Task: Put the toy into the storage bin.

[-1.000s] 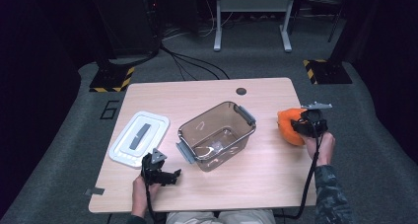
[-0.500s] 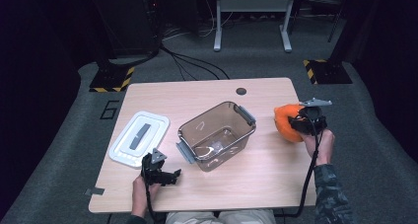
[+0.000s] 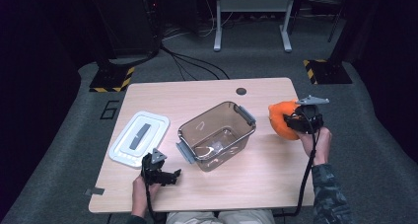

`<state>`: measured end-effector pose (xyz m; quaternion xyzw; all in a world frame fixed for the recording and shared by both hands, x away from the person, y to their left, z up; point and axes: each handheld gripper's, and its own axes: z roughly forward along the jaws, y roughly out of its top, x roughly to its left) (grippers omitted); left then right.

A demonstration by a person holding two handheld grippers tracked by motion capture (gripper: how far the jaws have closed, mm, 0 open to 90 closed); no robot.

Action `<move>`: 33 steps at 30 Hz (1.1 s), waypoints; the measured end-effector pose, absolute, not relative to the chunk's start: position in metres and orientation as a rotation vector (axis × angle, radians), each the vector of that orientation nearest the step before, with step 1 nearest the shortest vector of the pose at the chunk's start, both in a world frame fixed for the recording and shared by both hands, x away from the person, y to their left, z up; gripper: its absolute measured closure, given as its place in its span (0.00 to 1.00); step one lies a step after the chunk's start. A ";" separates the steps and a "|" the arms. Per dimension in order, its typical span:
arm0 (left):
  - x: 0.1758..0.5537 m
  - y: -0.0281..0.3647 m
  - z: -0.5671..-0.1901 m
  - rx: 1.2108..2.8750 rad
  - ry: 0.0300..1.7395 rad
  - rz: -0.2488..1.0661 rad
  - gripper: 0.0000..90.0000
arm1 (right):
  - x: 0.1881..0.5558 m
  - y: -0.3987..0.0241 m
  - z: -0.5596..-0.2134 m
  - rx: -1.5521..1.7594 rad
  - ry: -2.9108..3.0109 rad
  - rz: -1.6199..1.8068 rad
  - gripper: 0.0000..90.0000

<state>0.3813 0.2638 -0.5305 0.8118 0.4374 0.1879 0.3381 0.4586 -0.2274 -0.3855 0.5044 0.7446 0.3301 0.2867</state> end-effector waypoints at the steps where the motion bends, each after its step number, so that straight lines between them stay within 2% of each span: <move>1: 0.381 0.264 -0.531 2.115 1.140 0.490 0.01 | 0.458 -0.227 -0.384 1.343 1.993 0.882 0.60; 33: 0.382 0.264 -0.530 2.117 1.140 0.489 0.01 | 0.445 -0.189 -0.339 1.163 1.993 0.974 0.60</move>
